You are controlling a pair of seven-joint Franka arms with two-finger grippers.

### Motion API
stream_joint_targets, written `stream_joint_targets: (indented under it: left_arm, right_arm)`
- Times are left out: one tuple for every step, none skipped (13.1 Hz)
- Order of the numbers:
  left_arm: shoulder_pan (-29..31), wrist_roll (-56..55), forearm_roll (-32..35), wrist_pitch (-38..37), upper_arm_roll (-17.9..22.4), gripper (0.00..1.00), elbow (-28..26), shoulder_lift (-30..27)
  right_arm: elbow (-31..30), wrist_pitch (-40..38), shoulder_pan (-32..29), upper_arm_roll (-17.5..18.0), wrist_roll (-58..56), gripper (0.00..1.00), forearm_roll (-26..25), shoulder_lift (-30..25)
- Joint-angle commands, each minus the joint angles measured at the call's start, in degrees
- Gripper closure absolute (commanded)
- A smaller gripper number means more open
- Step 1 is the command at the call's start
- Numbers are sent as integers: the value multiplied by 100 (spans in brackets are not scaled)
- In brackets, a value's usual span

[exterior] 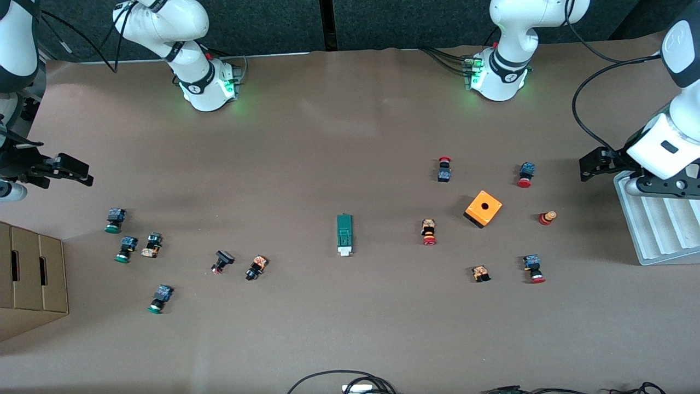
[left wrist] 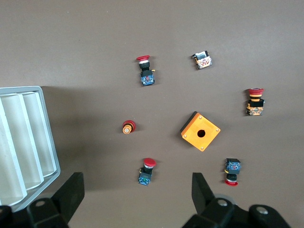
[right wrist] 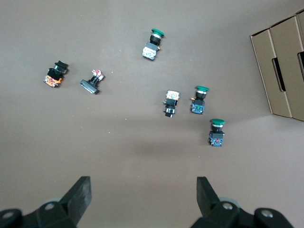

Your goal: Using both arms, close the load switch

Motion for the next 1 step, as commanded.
stream_joint_targets:
  left_arm:
    - [116,-13,-70,24,-117,0,-106,-120]
  right_arm:
    - [121,-45,29,-2,-19,0,-72,63]
